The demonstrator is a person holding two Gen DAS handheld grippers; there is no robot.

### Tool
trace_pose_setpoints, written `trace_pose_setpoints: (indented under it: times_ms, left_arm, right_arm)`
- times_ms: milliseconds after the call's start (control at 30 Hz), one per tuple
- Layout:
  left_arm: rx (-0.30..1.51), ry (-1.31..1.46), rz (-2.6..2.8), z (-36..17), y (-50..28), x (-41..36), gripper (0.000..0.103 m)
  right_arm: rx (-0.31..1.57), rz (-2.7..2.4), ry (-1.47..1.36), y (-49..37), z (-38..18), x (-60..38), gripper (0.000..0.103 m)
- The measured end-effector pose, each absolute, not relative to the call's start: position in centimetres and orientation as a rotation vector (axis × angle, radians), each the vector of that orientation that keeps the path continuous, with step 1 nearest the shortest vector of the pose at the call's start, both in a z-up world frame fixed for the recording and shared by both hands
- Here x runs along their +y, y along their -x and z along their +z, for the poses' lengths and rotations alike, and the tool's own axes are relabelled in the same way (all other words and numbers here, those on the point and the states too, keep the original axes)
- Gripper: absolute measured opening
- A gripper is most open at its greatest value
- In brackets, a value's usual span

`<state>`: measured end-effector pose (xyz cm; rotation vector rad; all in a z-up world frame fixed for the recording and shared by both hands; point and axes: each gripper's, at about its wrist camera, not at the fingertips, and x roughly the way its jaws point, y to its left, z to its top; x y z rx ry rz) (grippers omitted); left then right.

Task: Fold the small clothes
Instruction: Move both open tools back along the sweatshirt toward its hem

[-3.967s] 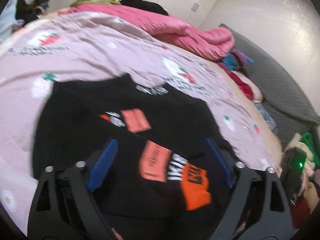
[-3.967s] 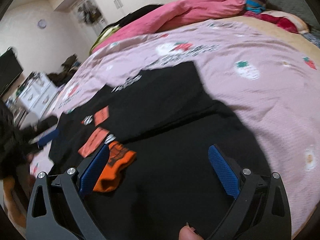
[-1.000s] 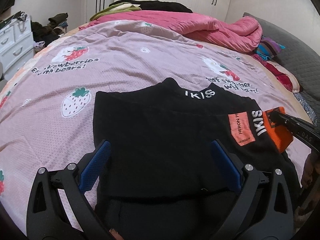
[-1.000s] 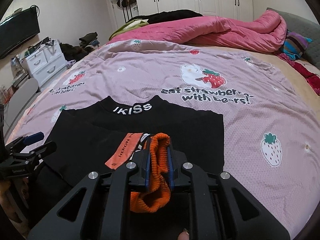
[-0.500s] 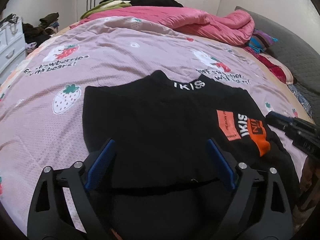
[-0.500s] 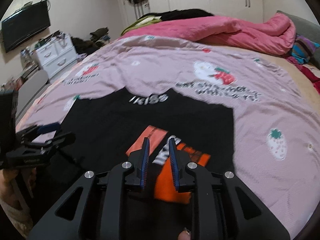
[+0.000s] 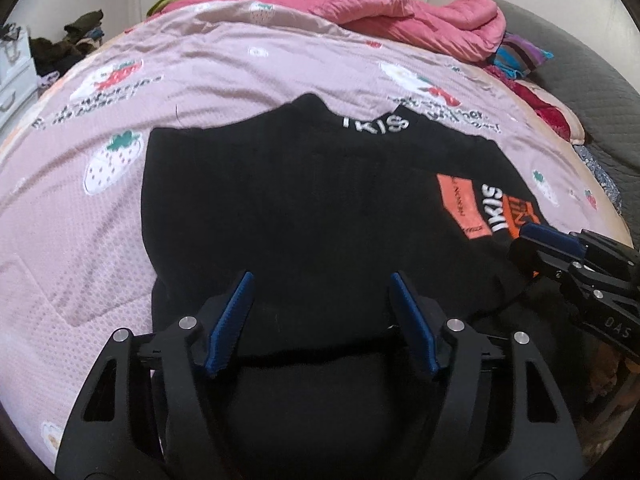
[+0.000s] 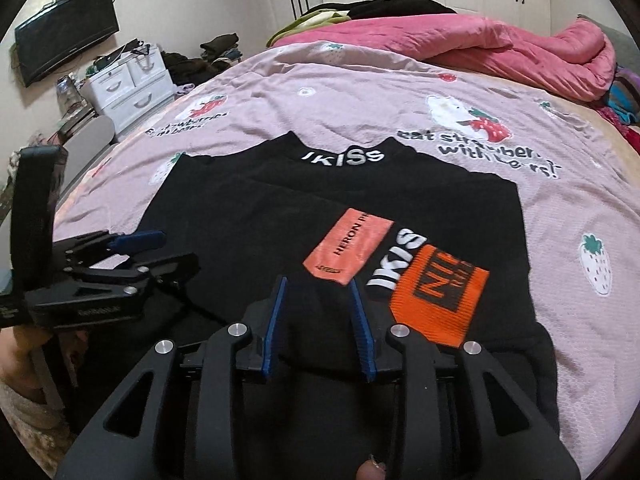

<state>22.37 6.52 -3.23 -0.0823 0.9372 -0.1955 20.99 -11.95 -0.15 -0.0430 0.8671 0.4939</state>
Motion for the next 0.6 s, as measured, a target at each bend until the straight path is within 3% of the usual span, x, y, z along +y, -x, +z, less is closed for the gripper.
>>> trace_pose_setpoints:
  times_ms: [133,500,600]
  left_arm:
    - [0.939,0.083,-0.198,-3.3,-22.3,6.6,0.062]
    - [0.938,0.08,-0.203,-3.3,-22.3,6.6,0.062]
    - [0.937,0.07,-0.201,-3.0,-22.2,6.5,0.062]
  right_arm:
    - [0.924,0.408,0.105,-21.9,-1.9,-12.1,0.046]
    - [0.928,0.372,0.011,-22.3,-2.8,-14.3,0.047]
    - [0.913,0.368,-0.01,-21.9,-2.3,-14.8,0.052]
